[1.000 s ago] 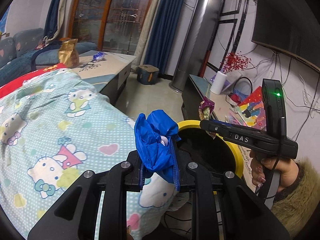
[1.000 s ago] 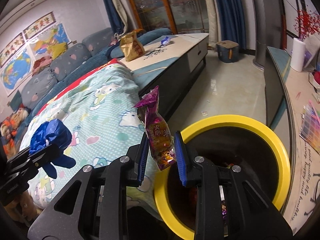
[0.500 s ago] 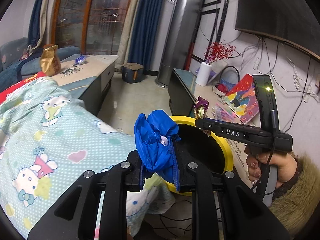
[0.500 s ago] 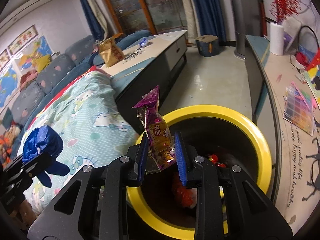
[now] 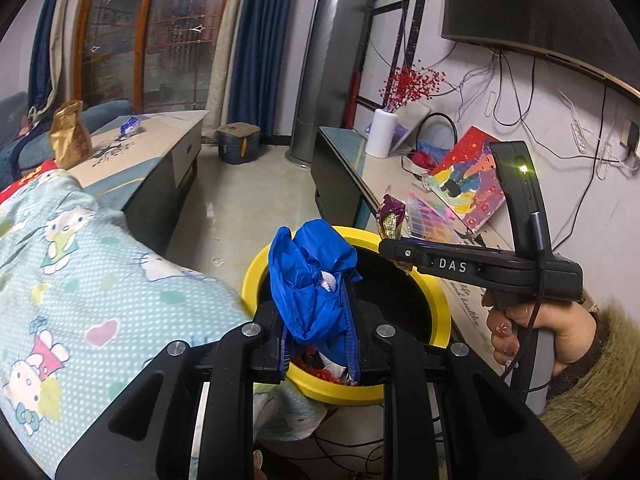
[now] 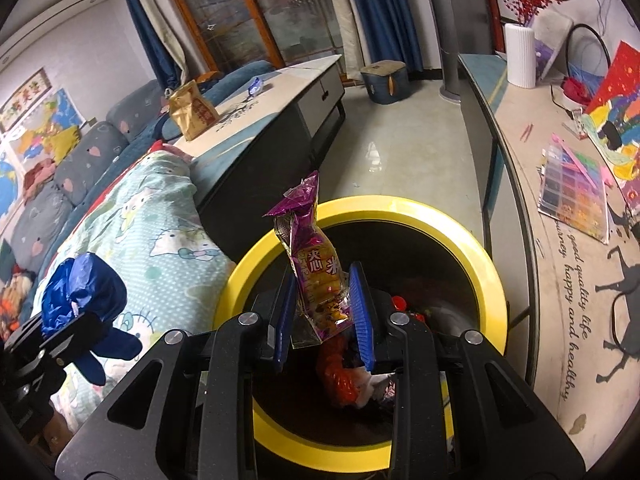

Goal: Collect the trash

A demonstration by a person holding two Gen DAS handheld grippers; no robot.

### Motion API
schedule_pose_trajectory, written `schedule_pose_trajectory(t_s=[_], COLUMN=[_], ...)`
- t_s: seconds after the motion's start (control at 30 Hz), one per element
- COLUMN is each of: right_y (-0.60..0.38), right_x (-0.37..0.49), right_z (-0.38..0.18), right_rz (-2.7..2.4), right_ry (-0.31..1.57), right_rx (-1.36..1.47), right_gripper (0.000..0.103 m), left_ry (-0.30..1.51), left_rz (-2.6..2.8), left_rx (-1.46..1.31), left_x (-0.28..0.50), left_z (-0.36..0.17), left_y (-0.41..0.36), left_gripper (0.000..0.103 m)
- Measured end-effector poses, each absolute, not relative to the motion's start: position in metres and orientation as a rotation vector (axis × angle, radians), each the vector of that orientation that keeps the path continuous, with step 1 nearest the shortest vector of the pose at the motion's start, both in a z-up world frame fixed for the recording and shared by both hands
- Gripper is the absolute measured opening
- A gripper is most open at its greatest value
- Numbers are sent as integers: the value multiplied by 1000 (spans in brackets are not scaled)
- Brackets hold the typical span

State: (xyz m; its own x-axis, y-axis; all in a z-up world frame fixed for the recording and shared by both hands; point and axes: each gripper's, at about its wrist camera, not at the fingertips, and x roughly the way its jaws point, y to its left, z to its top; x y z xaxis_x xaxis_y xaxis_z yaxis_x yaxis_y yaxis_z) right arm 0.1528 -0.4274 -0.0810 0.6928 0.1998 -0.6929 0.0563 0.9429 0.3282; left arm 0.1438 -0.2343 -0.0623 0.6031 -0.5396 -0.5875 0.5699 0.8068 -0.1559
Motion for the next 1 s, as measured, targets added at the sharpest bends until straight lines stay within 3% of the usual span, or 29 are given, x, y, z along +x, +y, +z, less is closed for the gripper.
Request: schedule_pose_trajectory(t_s=[0.4,0.7,0.8,0.87,1.0], right_y=[-450,-469,-476,-480,-481], right_x=[149,144,141,137,129], right_z=[-92,-98,-100,-99,-92], right_rz=[53,22,-3,-13,-25], right_ry=[822,829,832,829,813], right_rx=[402,454,466,472,461], right_gripper=[22,30,36,38,45], left_ry=[717,767,806,812,811], left_rz=[-679,-706,-695,-697,-686], left_rx=[79,137,136,128,116], left_x=[163,175,184,185,184], left_z=[-82,-101,-113,-115,-115], left_y=[-268,-296,-300,-298,-289], left_gripper=[21,25,34,54,66])
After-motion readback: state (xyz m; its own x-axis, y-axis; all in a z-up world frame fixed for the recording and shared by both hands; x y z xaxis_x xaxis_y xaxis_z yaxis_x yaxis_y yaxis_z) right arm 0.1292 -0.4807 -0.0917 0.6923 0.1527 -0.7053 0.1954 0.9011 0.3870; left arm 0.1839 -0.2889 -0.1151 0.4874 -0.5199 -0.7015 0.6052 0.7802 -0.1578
